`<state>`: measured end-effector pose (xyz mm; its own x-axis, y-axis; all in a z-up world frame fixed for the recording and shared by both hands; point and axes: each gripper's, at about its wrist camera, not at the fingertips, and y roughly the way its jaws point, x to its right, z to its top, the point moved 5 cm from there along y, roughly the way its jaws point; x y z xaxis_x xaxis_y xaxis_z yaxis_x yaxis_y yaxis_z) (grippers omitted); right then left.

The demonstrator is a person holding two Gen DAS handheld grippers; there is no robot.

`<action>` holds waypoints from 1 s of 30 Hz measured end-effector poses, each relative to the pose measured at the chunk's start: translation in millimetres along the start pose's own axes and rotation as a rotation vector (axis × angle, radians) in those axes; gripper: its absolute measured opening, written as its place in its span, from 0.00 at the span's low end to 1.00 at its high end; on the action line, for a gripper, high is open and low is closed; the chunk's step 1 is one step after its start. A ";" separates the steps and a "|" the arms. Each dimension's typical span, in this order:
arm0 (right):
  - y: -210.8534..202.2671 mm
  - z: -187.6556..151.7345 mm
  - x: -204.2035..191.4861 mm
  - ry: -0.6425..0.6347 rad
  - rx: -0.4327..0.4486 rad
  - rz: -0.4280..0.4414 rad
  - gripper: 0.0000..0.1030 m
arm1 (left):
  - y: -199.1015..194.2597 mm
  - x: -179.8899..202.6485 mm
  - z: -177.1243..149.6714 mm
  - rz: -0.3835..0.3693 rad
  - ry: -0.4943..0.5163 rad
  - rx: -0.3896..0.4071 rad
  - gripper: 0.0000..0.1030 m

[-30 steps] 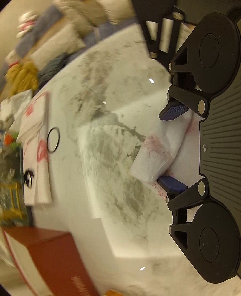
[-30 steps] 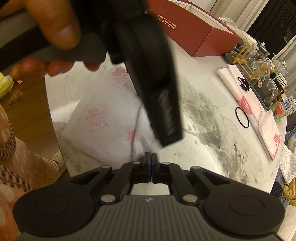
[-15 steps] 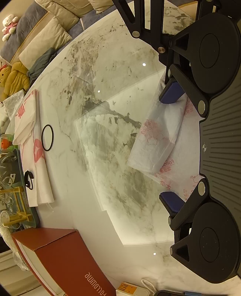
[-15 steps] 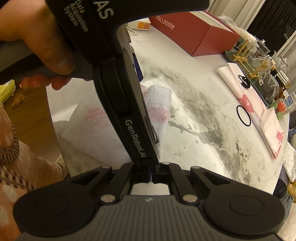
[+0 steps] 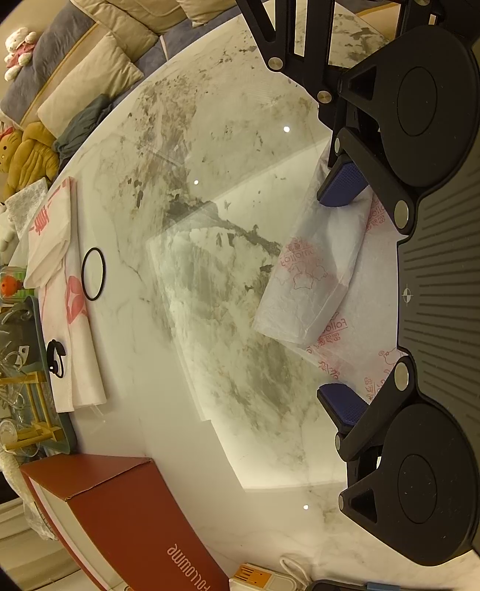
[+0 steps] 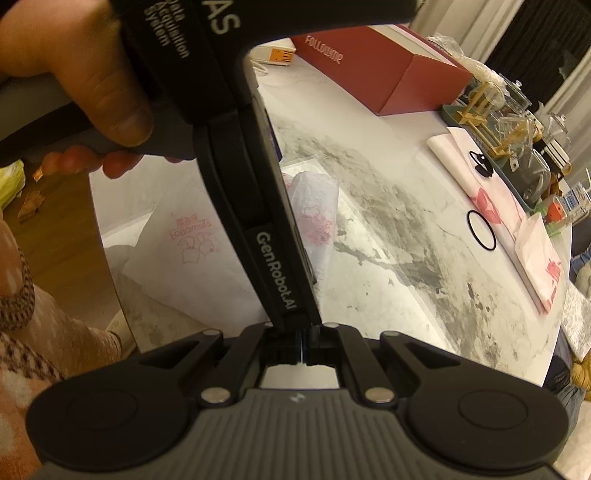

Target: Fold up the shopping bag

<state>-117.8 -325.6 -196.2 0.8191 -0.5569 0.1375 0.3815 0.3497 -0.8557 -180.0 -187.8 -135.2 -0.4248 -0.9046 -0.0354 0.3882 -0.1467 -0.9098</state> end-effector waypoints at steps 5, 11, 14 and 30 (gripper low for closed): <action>-5.6 -8.1 32.7 0.275 -0.004 0.087 0.38 | -1.5 0.1 0.7 -0.003 -0.007 0.001 1.00; -15.2 -39.8 84.2 0.771 0.043 0.232 0.33 | -2.7 2.8 6.0 -0.004 -0.004 0.004 1.00; -15.8 -45.4 96.7 0.890 0.080 0.261 0.16 | 0.7 2.1 2.7 -0.006 -0.001 0.006 1.00; 35.4 23.5 68.9 0.617 -0.045 0.402 0.00 | -11.2 -4.4 -21.7 -0.048 0.056 0.144 1.00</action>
<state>-37.8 -333.9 -205.3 0.4967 -0.7195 -0.4855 0.0741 0.5924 -0.8022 -200.2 -173.5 -133.8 -0.4894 -0.8718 -0.0200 0.4779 -0.2490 -0.8424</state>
